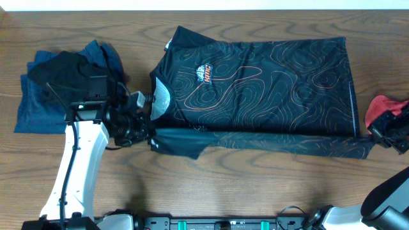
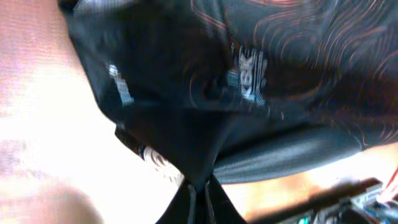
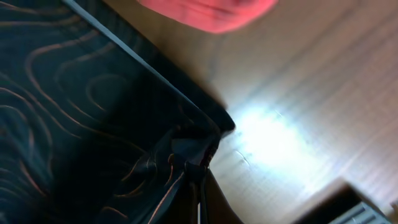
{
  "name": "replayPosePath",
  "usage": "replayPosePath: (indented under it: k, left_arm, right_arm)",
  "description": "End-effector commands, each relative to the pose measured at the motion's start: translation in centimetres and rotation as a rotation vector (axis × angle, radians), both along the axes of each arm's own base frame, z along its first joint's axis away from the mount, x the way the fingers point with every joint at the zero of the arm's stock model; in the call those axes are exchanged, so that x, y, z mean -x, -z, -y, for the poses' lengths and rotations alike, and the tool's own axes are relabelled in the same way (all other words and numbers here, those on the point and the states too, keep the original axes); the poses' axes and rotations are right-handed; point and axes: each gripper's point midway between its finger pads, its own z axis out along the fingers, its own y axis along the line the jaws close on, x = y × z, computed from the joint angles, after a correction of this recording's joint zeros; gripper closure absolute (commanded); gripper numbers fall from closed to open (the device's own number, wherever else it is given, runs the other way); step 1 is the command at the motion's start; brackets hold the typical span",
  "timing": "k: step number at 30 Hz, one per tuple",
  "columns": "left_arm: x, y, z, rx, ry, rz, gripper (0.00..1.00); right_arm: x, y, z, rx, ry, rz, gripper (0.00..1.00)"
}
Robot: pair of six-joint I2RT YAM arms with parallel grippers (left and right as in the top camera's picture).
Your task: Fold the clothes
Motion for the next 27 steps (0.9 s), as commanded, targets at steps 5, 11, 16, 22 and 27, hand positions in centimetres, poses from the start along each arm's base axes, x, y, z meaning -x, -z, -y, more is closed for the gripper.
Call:
replayPosePath:
  k: [5, 11, 16, 22, 27]
  left_arm:
    - [-2.6, 0.6, -0.7, -0.016, -0.043, 0.06, 0.94]
    - [-4.3, 1.9, -0.8, -0.016, -0.042, 0.074, 0.94]
    - [-6.4, 3.2, -0.9, -0.017, -0.043, 0.109, 0.94]
    - [-8.2, 4.3, -0.7, 0.0, -0.041, 0.14, 0.94]
    - [-9.1, 5.5, -0.7, 0.001, -0.044, 0.14, 0.94]
  right_arm:
    - [-2.9, -0.5, -0.1, 0.055, -0.07, 0.09, 0.99]
    - [-5.5, -1.0, 0.3, 0.107, -0.099, 0.171, 0.99]
    - [-6.7, -0.9, 0.3, 0.123, -0.11, 0.202, 0.99]
    - [-7.6, 0.2, -0.2, 0.113, -0.132, 0.192, 0.99]
    - [-8.1, 2.2, -0.4, 0.092, -0.143, 0.159, 0.99]
